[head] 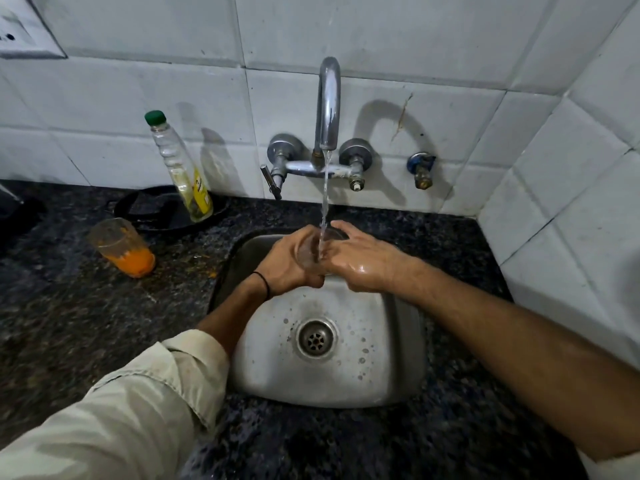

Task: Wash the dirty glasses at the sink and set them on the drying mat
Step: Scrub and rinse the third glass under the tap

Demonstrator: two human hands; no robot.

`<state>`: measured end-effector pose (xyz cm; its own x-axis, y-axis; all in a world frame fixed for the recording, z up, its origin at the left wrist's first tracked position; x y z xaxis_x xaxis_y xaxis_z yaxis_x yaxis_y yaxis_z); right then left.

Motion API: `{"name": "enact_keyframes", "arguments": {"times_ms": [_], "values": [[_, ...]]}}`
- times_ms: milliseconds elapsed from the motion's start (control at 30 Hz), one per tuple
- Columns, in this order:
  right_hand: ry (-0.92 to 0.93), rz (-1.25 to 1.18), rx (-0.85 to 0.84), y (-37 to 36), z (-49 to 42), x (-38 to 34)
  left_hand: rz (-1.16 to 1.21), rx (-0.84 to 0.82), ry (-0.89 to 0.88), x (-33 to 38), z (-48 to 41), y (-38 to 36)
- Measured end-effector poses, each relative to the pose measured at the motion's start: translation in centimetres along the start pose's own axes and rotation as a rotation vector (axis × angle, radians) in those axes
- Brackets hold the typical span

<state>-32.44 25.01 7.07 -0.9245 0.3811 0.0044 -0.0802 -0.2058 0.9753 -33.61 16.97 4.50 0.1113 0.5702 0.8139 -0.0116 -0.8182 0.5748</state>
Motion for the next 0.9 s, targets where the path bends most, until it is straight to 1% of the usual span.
{"name": "enact_keyframes", "arguments": {"times_ms": [33, 67, 100, 133, 167, 200, 233, 267, 300, 333, 367, 400, 433, 467, 500, 533, 567, 600, 633, 667, 700, 733, 767, 800, 833, 867, 900], "values": [[-0.003, 0.035, -0.033, -0.5, -0.4, 0.4, -0.009, 0.003, 0.008, 0.0, -0.1, -0.3], [-0.031, 0.037, -0.034, -0.2, -0.9, 0.4, 0.030, 0.023, 0.022, -0.1, -0.2, -0.4], [-0.121, -0.032, -0.048, -0.1, -1.5, 0.7, 0.062, 0.059, 0.030, -0.1, -0.2, -0.5], [-0.236, -0.172, -0.052, 0.0, -2.1, 0.9, 0.075, 0.104, 0.030, 0.1, -0.2, -0.4], [-0.380, -0.375, -0.020, 0.0, -2.4, 1.2, 0.058, 0.155, 0.024, 0.3, -0.1, -0.2], [-0.502, -0.585, 0.051, -0.3, -2.7, 1.3, 0.035, 0.206, 0.023, 0.3, 0.0, 0.1], [-0.602, -0.774, 0.155, -0.5, -2.6, 1.3, 0.021, 0.250, 0.026, 0.2, 0.1, 0.5], [-0.656, -0.888, 0.279, -0.7, -2.4, 1.2, 0.014, 0.269, 0.026, 0.1, 0.2, 0.7], [-0.659, -0.912, 0.379, -0.7, -1.9, 0.9, 0.021, 0.259, 0.022, 0.0, 0.3, 0.9], [-0.611, -0.885, 0.441, -0.7, -1.3, 0.7, 0.036, 0.231, 0.031, -0.3, 0.3, 0.9], [-0.517, -0.804, 0.439, -1.0, -1.0, 0.6, 0.056, 0.202, 0.041, -0.6, 0.4, 1.0], [-0.384, -0.638, 0.401, -0.9, -0.7, 0.2, 0.070, 0.178, 0.056, -1.0, 0.5, 1.0], [-0.264, -0.455, 0.322, -1.3, -0.5, 0.2, 0.076, 0.157, 0.069, -1.5, 0.7, 0.9], [-0.172, -0.285, 0.274, -1.3, -0.1, 0.6, 0.071, 0.142, 0.082, -1.8, 0.7, 0.8], [-0.112, -0.190, 0.250, -1.2, 0.2, 1.2, 0.059, 0.140, 0.096, -2.1, 0.8, 0.4], [-0.104, -0.201, 0.216, -1.0, 0.2, 1.3, 0.037, 0.155, 0.123, -2.4, 0.9, 0.2], [-0.152, -0.283, 0.201, -0.4, 0.4, 1.2, 0.017, 0.177, 0.150, -2.4, 1.0, 0.1], [-0.252, -0.476, 0.210, 0.2, 0.4, 1.0, -0.011, 0.214, 0.180, -2.3, 1.0, 0.1], [-0.380, -0.746, 0.191, -0.1, 0.3, 0.9, -0.047, 0.249, 0.203, -2.2, 1.0, 0.1], [-0.518, -0.974, 0.219, -0.7, 0.1, 0.8, -0.102, 0.282, 0.222, -1.8, 1.2, 0.0], [-0.635, -1.082, 0.291, -1.0, -0.1, 0.7, -0.157, 0.314, 0.244, -1.6, 1.3, -0.2], [-0.702, -1.057, 0.396, -0.5, -0.1, 0.8, -0.200, 0.358, 0.273, -1.5, 1.5, -0.3], [-0.740, -0.942, 0.496, 0.3, -0.1, 1.1, -0.202, 0.392, 0.290, -1.1, 1.8, -0.5], [-0.745, -0.789, 0.546, 1.4, 0.0, 1.3, -0.159, 0.402, 0.301, -0.8, 2.0, -0.7], [-0.726, -0.662, 0.555, 2.3, -0.1, 1.6, -0.045, 0.378, 0.313, -1.0, 2.1, -1.2], [-0.681, -0.594, 0.515, 2.9, -0.3, 1.8, 0.115, 0.306, 0.326, -1.1, 2.2, -1.7], [-0.601, -0.581, 0.445, 3.3, -0.7, 1.9, 0.280, 0.201, 0.308, -0.8, 2.1, -2.2]]}}
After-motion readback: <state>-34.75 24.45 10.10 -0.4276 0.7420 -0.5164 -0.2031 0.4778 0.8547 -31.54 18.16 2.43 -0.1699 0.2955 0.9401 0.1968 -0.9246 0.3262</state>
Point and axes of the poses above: each hand's wrist, its own z-axis away from the middle knuckle, its own y-axis out of the back of the hand, x = y × z, the point moved 9 cm from there along -z, towards the middle knuckle, and after that the axes turned 8 degrees about -z, right-handed, at the moved point
